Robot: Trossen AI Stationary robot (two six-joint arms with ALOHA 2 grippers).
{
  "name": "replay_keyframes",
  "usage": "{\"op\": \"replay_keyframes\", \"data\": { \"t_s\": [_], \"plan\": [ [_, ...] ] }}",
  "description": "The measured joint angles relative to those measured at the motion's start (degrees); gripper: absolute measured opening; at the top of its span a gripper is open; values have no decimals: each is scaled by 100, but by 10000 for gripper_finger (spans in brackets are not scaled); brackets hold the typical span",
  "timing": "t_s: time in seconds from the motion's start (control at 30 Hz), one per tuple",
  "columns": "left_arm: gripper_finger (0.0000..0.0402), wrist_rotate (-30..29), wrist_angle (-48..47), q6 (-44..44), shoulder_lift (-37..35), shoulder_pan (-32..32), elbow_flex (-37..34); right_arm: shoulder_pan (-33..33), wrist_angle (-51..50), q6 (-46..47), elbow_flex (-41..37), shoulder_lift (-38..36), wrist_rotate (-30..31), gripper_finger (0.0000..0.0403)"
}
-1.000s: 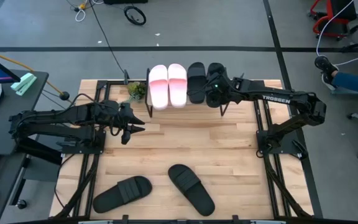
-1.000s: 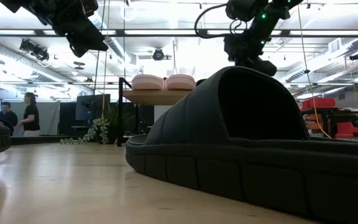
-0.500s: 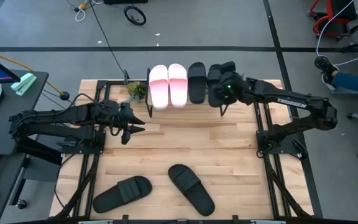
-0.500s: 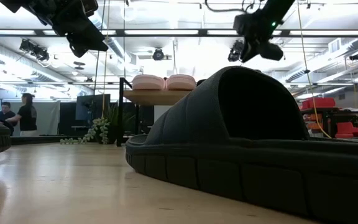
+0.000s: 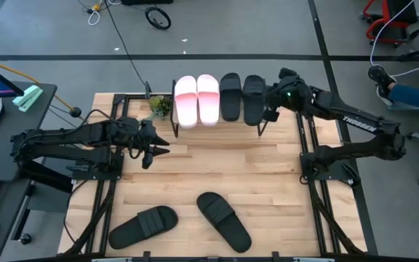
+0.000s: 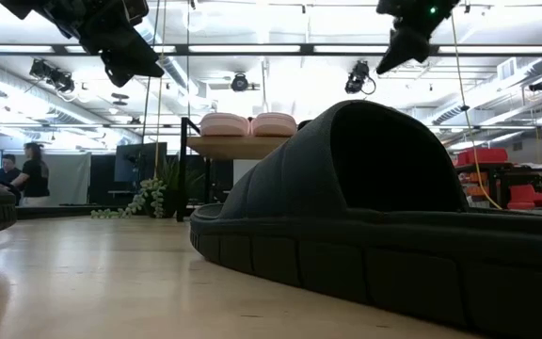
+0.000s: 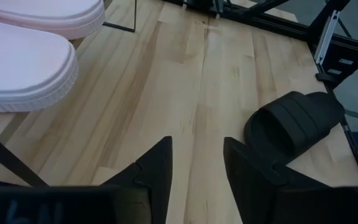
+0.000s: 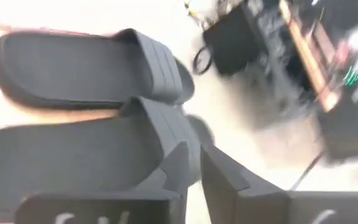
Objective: Pick and place slides into the shelf
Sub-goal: Put the right black slide on the shelf
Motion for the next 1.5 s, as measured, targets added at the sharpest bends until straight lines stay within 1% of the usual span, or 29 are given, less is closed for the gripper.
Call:
{"op": "replay_keyframes", "data": {
  "t_s": [0.07,0.13,0.23,0.33,0.47,0.57,0.73,0.87,1.03,1.13,1.23,1.33,1.5],
  "plan": [
    [152,0,66,-2,-2,1,0,-273,-167,580,0,83,-16,25],
    [153,0,131,-2,0,-1,0,-525,-374,968,0,182,22,8],
    [151,0,120,1,-2,1,0,-804,-533,1388,0,315,20,9],
    [146,0,119,5,-1,-1,0,-930,-647,1822,0,480,6,4],
    [141,-2,119,164,0,-1,0,-1058,-743,2066,0,828,-162,3],
    [140,-2,117,195,0,-1,0,-1086,-678,2073,0,1147,-457,3],
    [147,-2,114,194,-1,-1,0,-1085,-277,1756,0,1486,-450,2],
    [152,-2,112,195,0,1,0,-1085,96,1617,-11,1537,-530,2],
    [150,-2,110,216,0,1,0,-1087,181,1165,-11,1541,-1177,1],
    [146,-2,110,215,-1,0,0,-1081,142,1117,4,1621,-1344,0],
    [142,-2,112,214,0,1,0,-1078,57,1095,15,1699,-1185,0],
    [140,-2,112,193,0,1,0,-1072,8,1034,13,1685,-734,0],
    [146,-2,112,155,0,1,0,-1072,-22,842,-11,1264,-397,0]
  ]
}}
